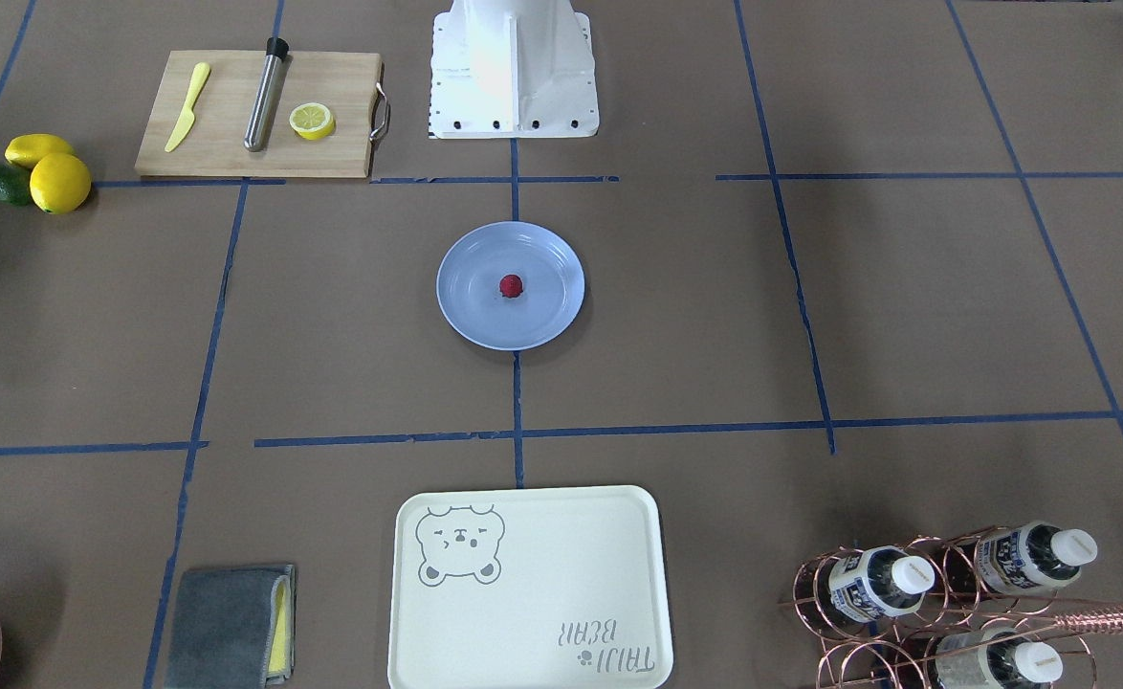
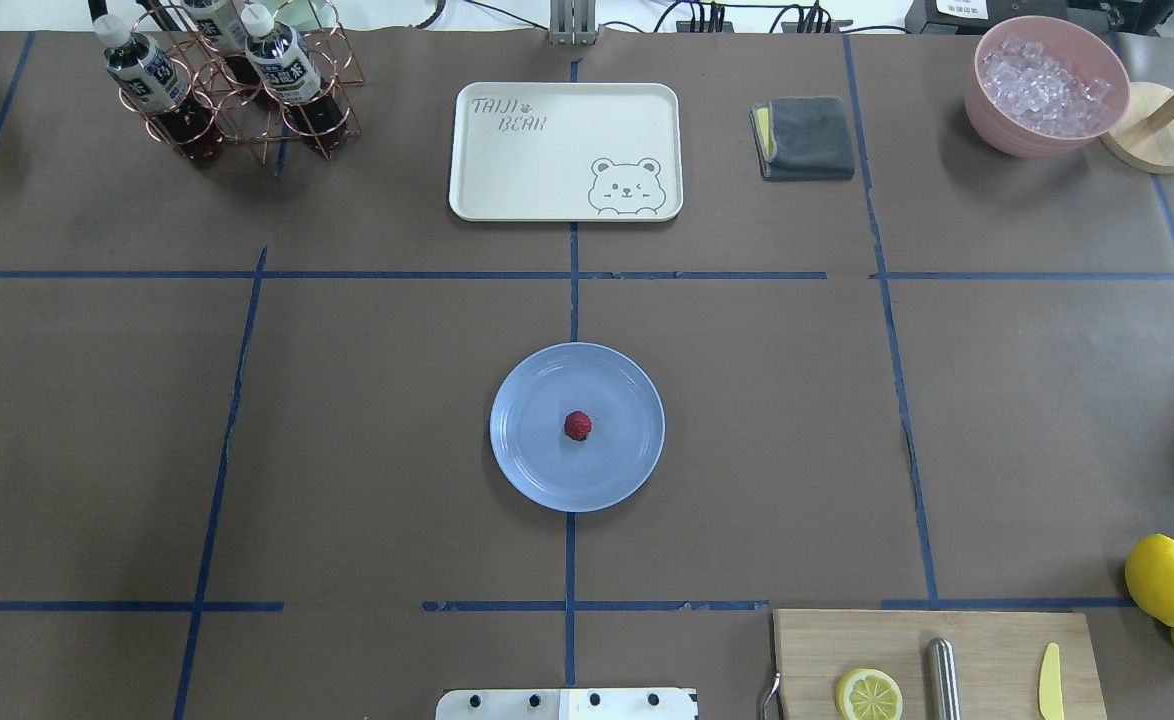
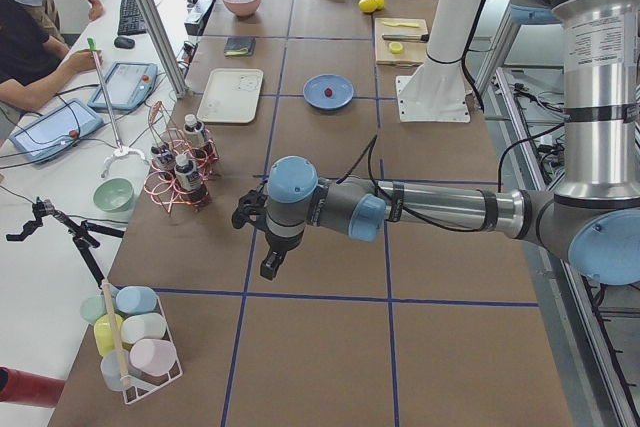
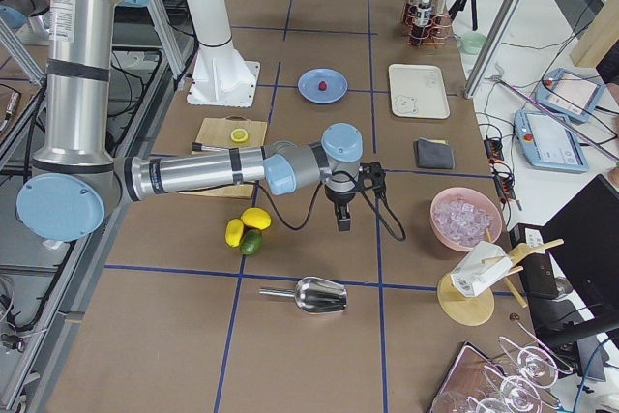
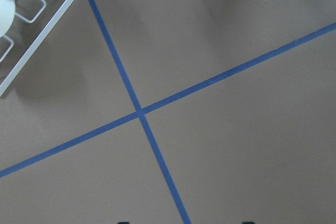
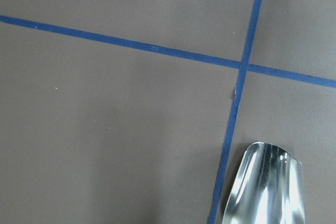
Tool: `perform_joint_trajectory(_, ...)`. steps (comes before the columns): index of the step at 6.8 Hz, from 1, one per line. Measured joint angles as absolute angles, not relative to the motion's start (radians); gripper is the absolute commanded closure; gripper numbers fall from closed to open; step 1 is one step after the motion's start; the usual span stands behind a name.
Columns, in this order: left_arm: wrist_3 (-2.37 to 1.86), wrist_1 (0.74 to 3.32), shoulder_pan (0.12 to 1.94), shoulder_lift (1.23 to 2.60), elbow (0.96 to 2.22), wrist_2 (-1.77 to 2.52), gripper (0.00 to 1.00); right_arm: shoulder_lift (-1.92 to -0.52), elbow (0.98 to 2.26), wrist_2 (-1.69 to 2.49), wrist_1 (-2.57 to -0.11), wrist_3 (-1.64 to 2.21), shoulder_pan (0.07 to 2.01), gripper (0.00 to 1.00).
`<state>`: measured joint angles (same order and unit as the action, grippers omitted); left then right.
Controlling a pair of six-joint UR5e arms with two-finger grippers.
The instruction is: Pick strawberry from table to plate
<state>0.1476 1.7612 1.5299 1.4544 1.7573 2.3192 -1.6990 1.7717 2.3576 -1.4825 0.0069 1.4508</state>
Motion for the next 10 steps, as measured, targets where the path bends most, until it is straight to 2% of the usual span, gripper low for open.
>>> perform_joint_trajectory(4, 0.155, 1.721, 1.534, 1.405, 1.740, 2.336, 0.00, -1.705, 1.769, 2.358, -1.505, -0.026, 1.465, 0.00)
perform_joint_trajectory(10, 0.155, 1.715, 1.531, 1.415, 1.722, 2.374, 0.00, -1.710, 1.765, 2.356, -1.502, -0.024, 1.465, 0.00)
